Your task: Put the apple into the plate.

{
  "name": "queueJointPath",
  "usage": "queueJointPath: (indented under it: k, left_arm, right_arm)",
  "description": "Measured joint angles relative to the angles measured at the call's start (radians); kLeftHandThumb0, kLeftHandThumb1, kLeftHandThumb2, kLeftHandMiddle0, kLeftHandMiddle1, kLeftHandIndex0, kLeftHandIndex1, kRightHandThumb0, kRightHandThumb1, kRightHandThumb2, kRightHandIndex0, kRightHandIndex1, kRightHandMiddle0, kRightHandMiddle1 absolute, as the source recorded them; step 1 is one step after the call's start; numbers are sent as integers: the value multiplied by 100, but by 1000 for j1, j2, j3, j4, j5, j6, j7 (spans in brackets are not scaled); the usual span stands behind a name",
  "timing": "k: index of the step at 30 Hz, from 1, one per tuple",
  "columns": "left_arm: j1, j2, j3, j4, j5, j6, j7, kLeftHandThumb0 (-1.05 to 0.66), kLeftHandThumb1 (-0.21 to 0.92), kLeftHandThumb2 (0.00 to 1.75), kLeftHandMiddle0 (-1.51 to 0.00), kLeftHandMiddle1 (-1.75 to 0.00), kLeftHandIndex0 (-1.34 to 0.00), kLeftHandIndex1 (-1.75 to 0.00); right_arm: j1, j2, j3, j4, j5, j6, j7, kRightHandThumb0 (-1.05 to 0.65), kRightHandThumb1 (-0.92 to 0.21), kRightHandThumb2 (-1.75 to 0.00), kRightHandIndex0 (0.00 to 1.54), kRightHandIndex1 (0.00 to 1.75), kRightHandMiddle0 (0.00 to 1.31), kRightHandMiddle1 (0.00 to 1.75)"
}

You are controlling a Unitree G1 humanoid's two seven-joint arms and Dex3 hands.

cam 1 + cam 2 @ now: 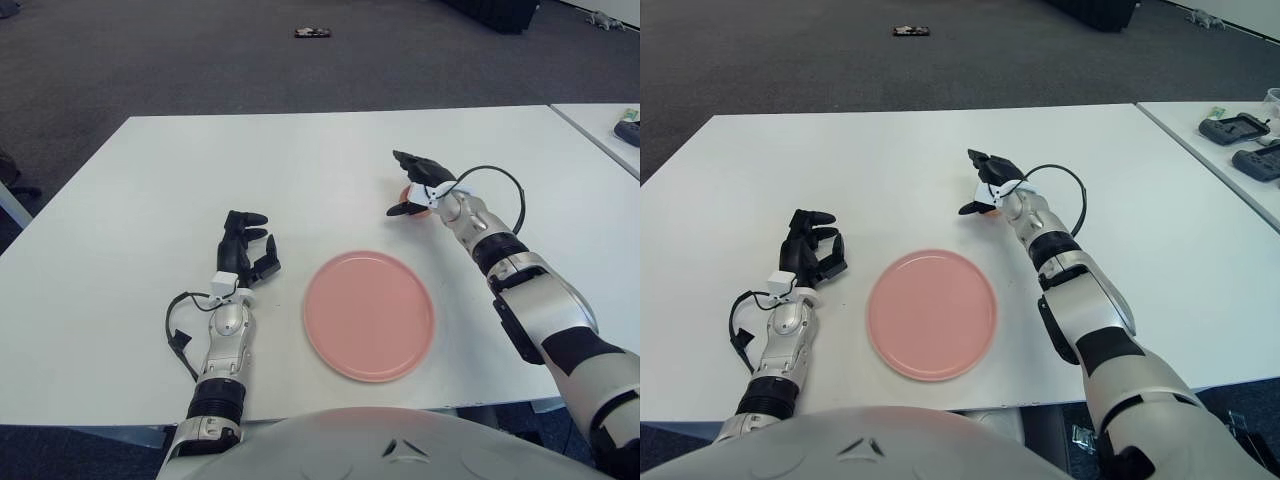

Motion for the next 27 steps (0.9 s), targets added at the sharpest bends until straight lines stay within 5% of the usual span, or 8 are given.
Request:
queueJointPath:
  k: [27]
  left_arm:
    - [20,-6,2,-25,-4,16,0,-1,52,110,-45,-174,-25,-175]
  right_arm:
    - [-12,-36,82,25,-28,20,53,-105,-81,-19,0,0,0,0]
